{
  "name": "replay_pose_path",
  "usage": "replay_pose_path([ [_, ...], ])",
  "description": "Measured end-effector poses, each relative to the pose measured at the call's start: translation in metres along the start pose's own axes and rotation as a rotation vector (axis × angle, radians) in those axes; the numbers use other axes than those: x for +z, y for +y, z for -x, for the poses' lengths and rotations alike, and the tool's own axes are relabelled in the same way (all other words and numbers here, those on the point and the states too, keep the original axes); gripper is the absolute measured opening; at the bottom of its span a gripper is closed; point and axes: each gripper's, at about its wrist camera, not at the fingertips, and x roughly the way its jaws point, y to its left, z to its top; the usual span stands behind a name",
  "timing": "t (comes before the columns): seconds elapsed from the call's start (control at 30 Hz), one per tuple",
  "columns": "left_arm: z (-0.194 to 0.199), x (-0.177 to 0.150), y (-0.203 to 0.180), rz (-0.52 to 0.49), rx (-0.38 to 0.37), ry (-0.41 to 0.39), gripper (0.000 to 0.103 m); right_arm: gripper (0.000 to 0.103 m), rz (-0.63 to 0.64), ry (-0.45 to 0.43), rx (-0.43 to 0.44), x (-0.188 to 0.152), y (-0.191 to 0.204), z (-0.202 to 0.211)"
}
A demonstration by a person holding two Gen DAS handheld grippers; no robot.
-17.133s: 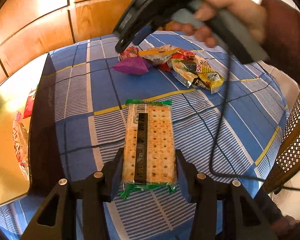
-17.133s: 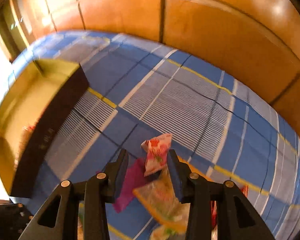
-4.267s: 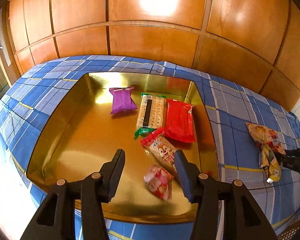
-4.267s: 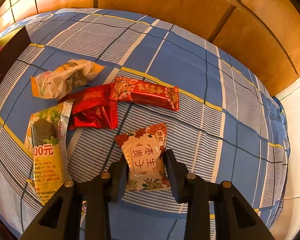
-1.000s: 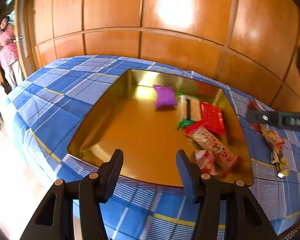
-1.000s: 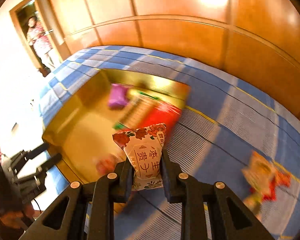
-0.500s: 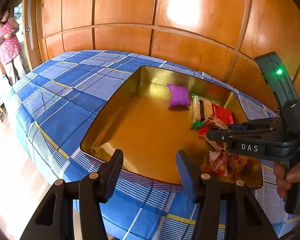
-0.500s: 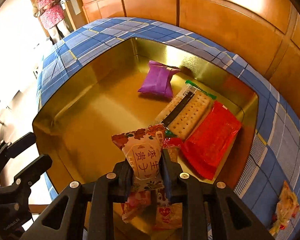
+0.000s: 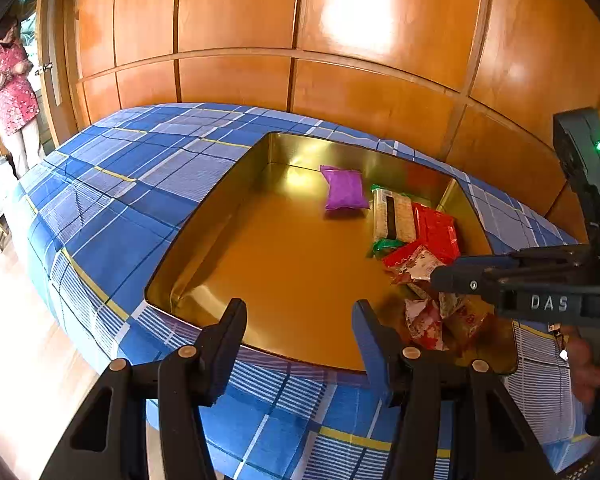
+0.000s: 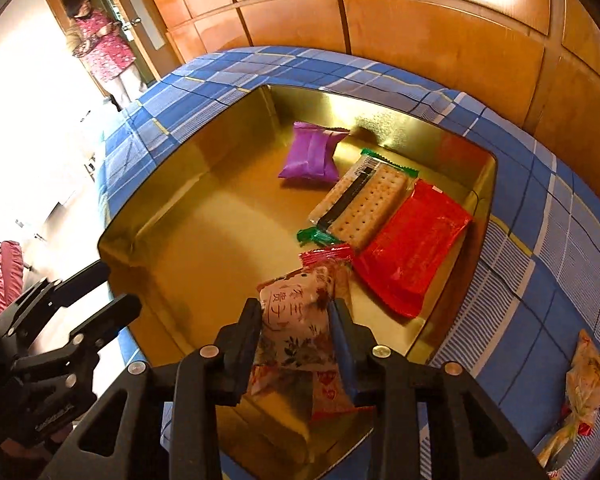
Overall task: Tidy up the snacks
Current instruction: 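Carry the white-red printed packet into the gold tray and open the right tool, then move both tools away from the tray back toward the snack pile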
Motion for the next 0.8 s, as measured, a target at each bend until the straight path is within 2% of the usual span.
replay_pose_path([
  [0.23,0.000,-0.001,-0.008,-0.022,-0.007,0.004,0.056,0.031,0.067,-0.021,-0.086,0.002,0.017,-0.017],
  [0.5,0.003,-0.004,-0.017,-0.051,-0.021,0.004,0.056,0.031,0.023,-0.022,-0.022,0.003,0.020,-0.029],
  [0.6,0.004,-0.004,-0.021,-0.058,-0.029,0.003,0.056,0.031,0.028,0.017,-0.020,-0.007,0.017,-0.028],
  [0.8,0.009,-0.006,-0.026,-0.075,-0.031,-0.003,0.056,0.031,0.030,0.014,-0.020,-0.019,0.019,-0.022],
])
